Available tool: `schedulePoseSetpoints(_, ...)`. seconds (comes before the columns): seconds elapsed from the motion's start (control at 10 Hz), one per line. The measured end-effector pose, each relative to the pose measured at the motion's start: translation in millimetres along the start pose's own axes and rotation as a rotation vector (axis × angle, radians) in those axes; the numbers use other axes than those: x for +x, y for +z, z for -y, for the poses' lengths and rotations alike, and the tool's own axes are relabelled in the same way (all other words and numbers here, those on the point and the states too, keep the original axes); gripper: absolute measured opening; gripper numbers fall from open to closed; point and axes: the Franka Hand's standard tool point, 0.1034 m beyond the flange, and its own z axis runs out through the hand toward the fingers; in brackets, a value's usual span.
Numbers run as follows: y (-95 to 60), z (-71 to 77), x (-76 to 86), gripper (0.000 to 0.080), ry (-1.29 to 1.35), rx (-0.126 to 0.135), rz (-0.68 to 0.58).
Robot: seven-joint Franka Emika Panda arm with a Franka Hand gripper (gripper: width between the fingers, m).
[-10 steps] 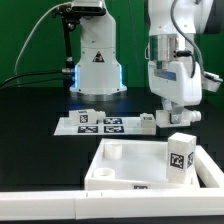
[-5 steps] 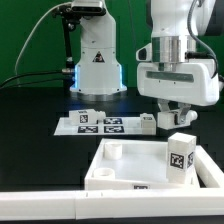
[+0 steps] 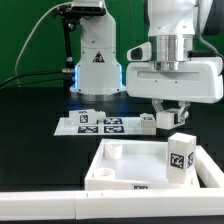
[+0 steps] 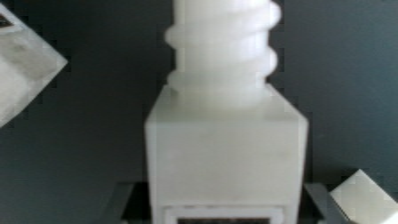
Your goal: Assemble square table
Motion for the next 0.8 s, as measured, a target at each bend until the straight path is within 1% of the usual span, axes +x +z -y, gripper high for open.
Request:
schedulePoseSetpoints(0.6, 0.0, 0.0, 0.0, 0.0264, 0.000, 0.000, 0.000)
schedulePoseSetpoints(0.7, -2.7, -5.2, 13.8, 0.0264, -0.322, 0.000, -0.007)
schedulePoseSetpoints(0.8, -6.8, -15.7, 41.9, 0.0264, -0.341, 0.000, -0.017)
